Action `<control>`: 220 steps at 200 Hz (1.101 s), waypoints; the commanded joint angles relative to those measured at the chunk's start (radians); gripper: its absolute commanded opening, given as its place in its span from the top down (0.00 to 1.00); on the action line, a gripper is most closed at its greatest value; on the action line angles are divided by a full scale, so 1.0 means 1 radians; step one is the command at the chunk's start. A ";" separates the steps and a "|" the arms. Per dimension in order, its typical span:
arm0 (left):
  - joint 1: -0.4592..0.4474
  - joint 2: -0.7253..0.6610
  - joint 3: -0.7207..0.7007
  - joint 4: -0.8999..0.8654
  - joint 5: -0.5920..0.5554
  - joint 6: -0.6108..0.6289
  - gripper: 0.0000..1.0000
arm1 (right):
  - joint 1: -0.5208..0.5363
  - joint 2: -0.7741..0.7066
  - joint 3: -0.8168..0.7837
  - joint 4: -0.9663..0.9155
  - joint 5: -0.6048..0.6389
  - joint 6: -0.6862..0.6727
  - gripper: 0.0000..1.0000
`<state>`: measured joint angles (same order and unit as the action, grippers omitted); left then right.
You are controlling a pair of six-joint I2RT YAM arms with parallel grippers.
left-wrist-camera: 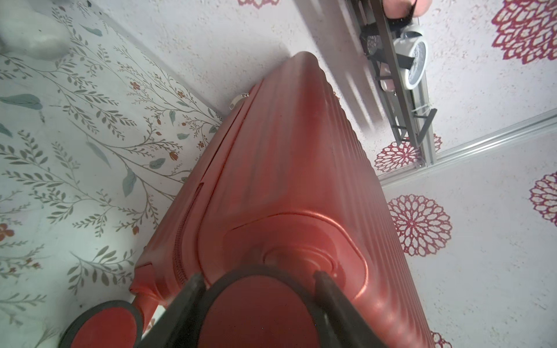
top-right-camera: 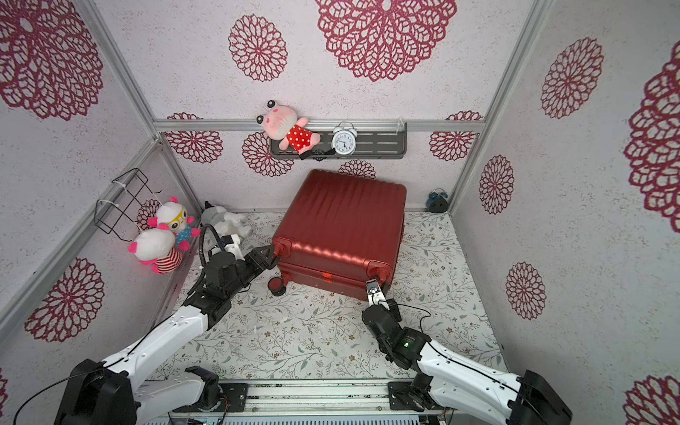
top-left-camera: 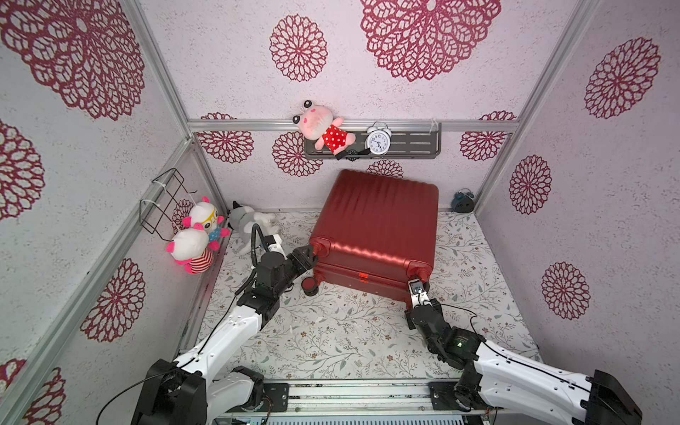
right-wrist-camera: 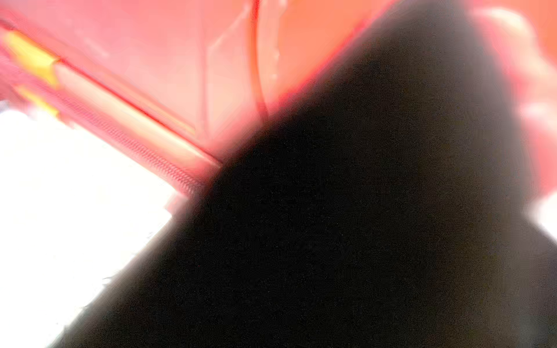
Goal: Open the suitcase zippers
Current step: Unzip the zipper on the suitcase.
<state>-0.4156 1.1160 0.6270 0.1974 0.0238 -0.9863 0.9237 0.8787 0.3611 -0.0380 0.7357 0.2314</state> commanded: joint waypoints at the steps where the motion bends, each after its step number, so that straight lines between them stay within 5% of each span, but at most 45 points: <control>1: -0.190 -0.048 -0.022 -0.127 0.327 0.021 0.83 | 0.032 -0.009 0.010 0.071 -0.270 -0.026 1.00; 24: -0.213 -0.135 -0.015 -0.233 0.312 0.049 0.70 | 0.030 -0.031 0.009 0.078 -0.302 -0.030 1.00; 59: -0.212 -0.354 -0.013 -0.489 0.153 0.096 0.24 | 0.029 -0.059 -0.001 0.077 -0.320 -0.020 1.00; 85: -0.209 -0.453 0.031 -0.640 0.071 0.116 0.07 | 0.029 -0.064 0.010 0.066 -0.317 -0.015 1.00; 142: -0.175 -0.488 0.122 -0.740 0.009 0.158 0.03 | 0.027 -0.057 0.042 0.030 -0.372 0.018 1.00; 220: 0.010 -0.301 0.240 -0.678 0.221 0.212 0.02 | -0.115 -0.063 0.146 -0.157 -0.534 0.154 1.00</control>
<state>-0.4393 0.7666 0.8581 -0.5114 0.1642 -0.8093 0.8608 0.8162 0.4458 -0.1642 0.3653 0.3599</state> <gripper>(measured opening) 0.978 0.056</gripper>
